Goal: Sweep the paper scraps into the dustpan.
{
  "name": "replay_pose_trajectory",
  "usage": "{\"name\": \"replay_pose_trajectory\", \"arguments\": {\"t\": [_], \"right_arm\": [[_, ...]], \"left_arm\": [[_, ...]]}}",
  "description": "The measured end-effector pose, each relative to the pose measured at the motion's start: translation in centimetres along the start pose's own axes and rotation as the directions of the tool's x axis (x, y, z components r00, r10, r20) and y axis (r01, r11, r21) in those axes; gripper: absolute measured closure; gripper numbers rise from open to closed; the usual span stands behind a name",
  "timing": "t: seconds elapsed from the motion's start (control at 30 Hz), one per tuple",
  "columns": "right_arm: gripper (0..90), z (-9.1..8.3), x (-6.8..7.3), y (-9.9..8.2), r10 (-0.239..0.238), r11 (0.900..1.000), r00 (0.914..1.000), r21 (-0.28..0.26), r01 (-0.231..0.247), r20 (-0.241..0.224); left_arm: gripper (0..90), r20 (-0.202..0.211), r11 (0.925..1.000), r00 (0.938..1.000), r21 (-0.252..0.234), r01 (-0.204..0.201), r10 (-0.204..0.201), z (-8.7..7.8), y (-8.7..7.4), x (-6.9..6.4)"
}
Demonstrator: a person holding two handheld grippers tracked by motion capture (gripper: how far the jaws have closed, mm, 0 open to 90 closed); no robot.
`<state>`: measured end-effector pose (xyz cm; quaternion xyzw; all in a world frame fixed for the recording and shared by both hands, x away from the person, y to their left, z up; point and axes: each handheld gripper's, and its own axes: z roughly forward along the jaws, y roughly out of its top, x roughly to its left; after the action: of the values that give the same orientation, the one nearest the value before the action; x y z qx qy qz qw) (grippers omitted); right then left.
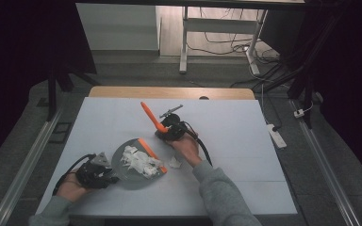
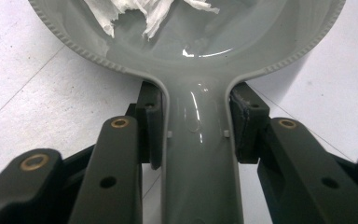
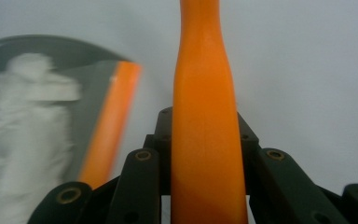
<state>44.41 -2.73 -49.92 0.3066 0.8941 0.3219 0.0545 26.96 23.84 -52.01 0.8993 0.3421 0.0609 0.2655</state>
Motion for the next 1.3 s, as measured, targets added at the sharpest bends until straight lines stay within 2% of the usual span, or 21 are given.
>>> {"name": "replay_pose_trajectory", "arguments": {"t": [0.07,0.1,0.13,0.2,0.23,0.27,0.33,0.37,0.4,0.53,0.63,0.77,0.8,0.83,0.97,1.07,1.1,1.13,1.23,1.27,1.3], "right_arm": [[71.1,0.1,1.2,-0.1,-0.024,0.9996,0.9989,0.011,0.024,-0.041],[71.1,0.1,1.2,-0.1,-0.024,0.9996,0.9989,0.011,0.024,-0.041],[71.1,-0.3,2.2,0.1,-0.051,0.9987,0.9946,-0.011,0.050,-0.091],[71.1,-1.3,2.5,0.6,-0.063,0.9962,0.9942,-0.066,0.057,-0.087],[71.1,-1.3,2.5,0.6,-0.063,0.9962,0.9942,-0.066,0.057,-0.087],[71.1,-2.2,1.8,1.2,-0.063,0.9935,0.9974,-0.097,0.059,-0.036],[71.1,-2.6,1.0,1.5,-0.045,0.9940,0.9989,-0.101,0.044,-0.015],[71.2,-2.9,-1.0,1.8,0.002,0.9943,0.9990,-0.106,0.003,0.044],[71.2,-2.9,-1.0,1.8,0.002,0.9943,0.9990,-0.106,0.003,0.044],[71.1,-2.0,-4.0,1.6,0.053,0.9967,0.9918,-0.067,-0.046,0.116],[71.2,-1.0,-4.6,1.3,0.062,0.9977,0.9914,-0.035,-0.058,0.116],[71.2,0.2,-3.3,1.4,0.035,0.9994,0.9966,0.002,-0.035,0.075],[71.2,0.8,-2.0,1.6,0.005,0.9997,0.9982,0.024,-0.007,0.060],[71.2,0.8,-2.0,1.6,0.005,0.9997,0.9982,0.024,-0.007,0.060],[71.2,1.3,0.4,1.8,-0.053,0.9973,0.9972,0.054,0.050,0.053],[71.1,1.4,1.9,1.6,-0.049,0.9973,0.9983,0.053,0.050,-0.031],[71.1,1.4,1.9,1.6,-0.049,0.9973,0.9983,0.053,0.050,-0.031],[71.2,1.5,3.0,1.5,-0.089,0.9941,0.9955,0.059,0.091,-0.033],[71.1,1.4,4.0,1.4,-0.108,0.9919,0.9913,0.060,0.112,-0.076],[71.2,0.8,4.8,1.5,-0.143,0.9882,0.9822,0.035,0.149,-0.121],[71.2,0.8,4.8,1.5,-0.143,0.9882,0.9822,0.035,0.149,-0.121]], "left_arm": [[61.6,-0.002,1.0000,1.0000,0.000,0.001,-0.001,0.0,0.0,0.0],[61.6,-0.001,1.0000,1.0000,0.001,0.001,-0.001,0.0,0.0,0.0],[61.6,0.001,1.0000,1.0000,0.001,0.002,-0.002,0.0,0.0,0.0],[61.6,0.001,1.0000,1.0000,0.004,0.001,-0.001,0.0,0.0,0.0],[61.6,0.001,1.0000,1.0000,0.004,0.001,-0.001,0.0,0.0,0.0],[61.6,-0.001,1.0000,1.0000,0.003,0.001,-0.001,0.0,0.1,-0.1],[61.6,-0.001,1.0000,1.0000,0.002,0.002,-0.002,0.0,0.1,-0.1],[61.6,-0.001,1.0000,1.0000,0.001,0.004,-0.004,0.0,0.1,-0.1],[61.6,0.000,1.0000,1.0000,0.002,0.002,-0.002,0.0,0.1,-0.1],[61.6,0.004,1.0000,1.0000,0.002,0.001,-0.001,0.0,0.1,0.0],[61.6,0.003,1.0000,1.0000,0.001,0.000,0.000,0.0,0.1,0.0],[61.6,0.005,1.0000,1.0000,0.002,0.000,0.000,0.1,0.1,0.0],[61.6,0.004,1.0000,1.0000,0.002,0.000,0.000,0.0,0.1,0.0],[61.6,0.003,1.0000,1.0000,0.002,0.000,0.000,0.0,0.1,0.0],[61.6,0.004,1.0000,1.0000,0.001,0.001,-0.001,0.0,0.1,0.0],[61.6,0.003,1.0000,1.0000,0.002,0.000,0.000,0.1,0.1,0.0],[61.6,0.003,1.0000,1.0000,0.002,0.000,0.000,0.0,0.1,0.0],[61.6,0.003,1.0000,1.0000,0.002,0.000,0.000,0.1,0.1,0.0],[61.6,0.003,1.0000,1.0000,0.003,0.000,0.000,0.1,0.1,0.0],[61.6,0.002,1.0000,1.0000,0.004,-0.001,0.001,0.1,0.1,0.0],[61.6,0.002,1.0000,1.0000,0.001,0.002,-0.002,0.1,0.1,0.0]]}}
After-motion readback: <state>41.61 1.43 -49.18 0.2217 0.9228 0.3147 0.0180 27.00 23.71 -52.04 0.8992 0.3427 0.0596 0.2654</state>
